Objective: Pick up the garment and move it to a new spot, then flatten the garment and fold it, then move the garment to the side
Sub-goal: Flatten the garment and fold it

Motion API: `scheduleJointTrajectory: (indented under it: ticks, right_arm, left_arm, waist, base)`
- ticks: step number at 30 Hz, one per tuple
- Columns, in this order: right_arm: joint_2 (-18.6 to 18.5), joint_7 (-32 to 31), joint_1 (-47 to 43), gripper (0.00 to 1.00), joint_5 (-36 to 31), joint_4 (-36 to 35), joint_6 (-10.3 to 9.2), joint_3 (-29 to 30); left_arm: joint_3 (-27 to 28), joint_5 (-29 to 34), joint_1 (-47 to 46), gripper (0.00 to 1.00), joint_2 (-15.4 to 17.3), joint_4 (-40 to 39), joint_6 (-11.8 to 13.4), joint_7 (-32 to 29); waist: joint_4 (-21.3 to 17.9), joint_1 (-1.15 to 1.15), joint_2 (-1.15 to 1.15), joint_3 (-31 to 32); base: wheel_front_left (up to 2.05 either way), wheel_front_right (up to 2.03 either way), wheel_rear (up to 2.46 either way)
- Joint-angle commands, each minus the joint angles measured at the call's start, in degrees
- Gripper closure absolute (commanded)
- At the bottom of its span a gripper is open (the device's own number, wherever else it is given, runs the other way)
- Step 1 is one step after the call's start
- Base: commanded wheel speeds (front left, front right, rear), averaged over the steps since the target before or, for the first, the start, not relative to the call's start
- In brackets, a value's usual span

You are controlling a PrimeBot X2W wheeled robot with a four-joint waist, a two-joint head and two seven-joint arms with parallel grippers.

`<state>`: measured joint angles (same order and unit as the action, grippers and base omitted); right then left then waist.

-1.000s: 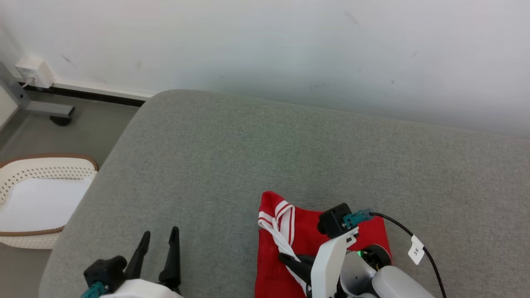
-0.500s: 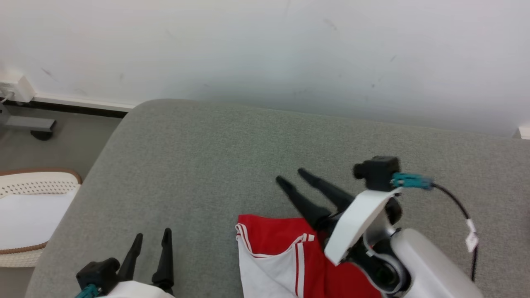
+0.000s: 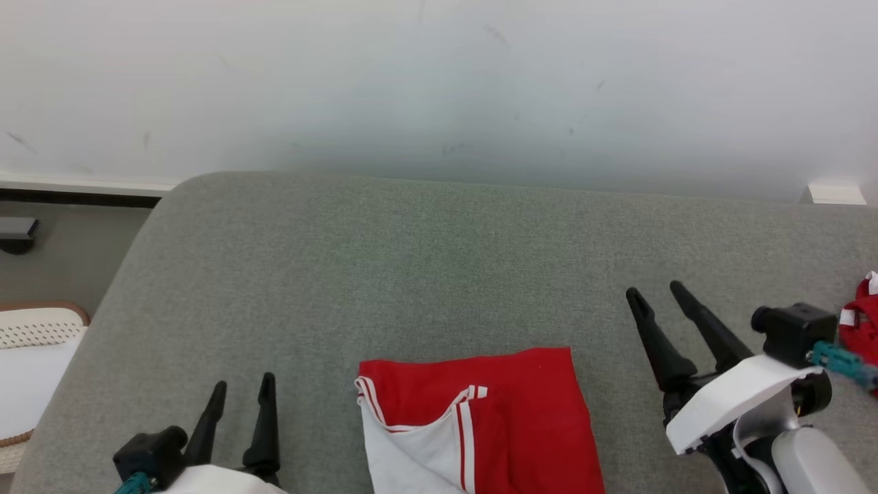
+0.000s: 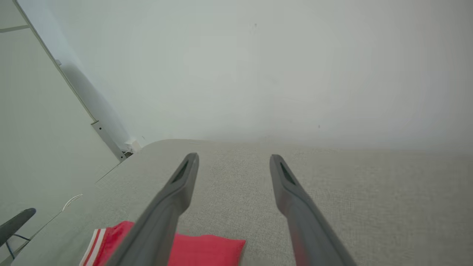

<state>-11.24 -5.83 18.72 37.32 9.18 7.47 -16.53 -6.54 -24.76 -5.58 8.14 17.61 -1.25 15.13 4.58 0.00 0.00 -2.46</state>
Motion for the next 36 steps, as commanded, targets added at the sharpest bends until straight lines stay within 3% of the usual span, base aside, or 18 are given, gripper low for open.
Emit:
scheduleJointTrajectory:
  ticks: [1,2,3,4,5,20,31,36]
  right_arm:
    - [0.97,0.65,-1.66,0.0,-1.34,1.42,0.02,0.17]
    - [1.67,0.54,-2.23,0.0,-1.53,2.48,0.02,0.14]
    - [2.42,0.08,-2.78,0.55,-1.54,3.54,0.02,-0.09]
    - [3.11,0.13,-3.01,0.89,-1.52,4.45,0.02,-0.28]
    - [3.59,-0.25,-3.32,1.0,-1.39,5.44,0.02,-0.71]
    - [7.24,-2.7,-2.42,1.0,3.49,19.12,0.02,-14.73]
    - [7.73,0.97,-1.1,1.0,11.85,14.46,0.02,-35.35]
    - [5.15,5.29,1.72,1.0,14.73,11.12,0.02,-38.89]
  left_arm:
    - [0.0,0.85,-0.33,0.0,0.13,0.02,-0.29,-0.03]
    - [-0.01,0.91,-0.47,0.0,0.09,0.09,-0.28,-0.03]
    - [-0.05,1.01,-0.57,0.0,0.03,0.14,-0.35,-0.03]
    - [-0.13,1.08,-0.66,0.0,-0.05,0.22,-0.42,-0.03]
    - [-0.18,1.12,-0.77,0.0,-0.08,0.35,-0.5,-0.03]
    - [0.01,1.03,-1.14,0.0,-0.71,1.84,-1.14,-0.03]
    - [0.5,1.29,-1.22,0.0,-1.2,2.43,-1.15,-0.03]
    - [0.8,1.62,-0.89,0.0,-1.27,2.15,-1.17,-0.03]
  waist:
    - [-0.12,0.0,0.0,-0.3]
    - [-0.08,0.0,0.0,-0.39]
    - [0.03,0.0,0.0,-0.45]
    - [0.21,0.0,0.0,-0.51]
    - [0.43,0.0,0.0,-0.57]
    - [4.32,0.0,0.0,-0.47]
    - [4.39,0.0,0.0,-0.2]
    - [3.59,0.0,0.0,0.07]
  base:
    - [0.0,0.0,0.0]
    - [0.0,0.0,0.0]
    - [0.0,0.0,0.0]
    - [0.0,0.0,0.0]
    - [0.0,0.0,0.0]
    - [0.0,0.0,0.0]
    - [0.0,0.0,0.0]
    - [0.0,0.0,0.0]
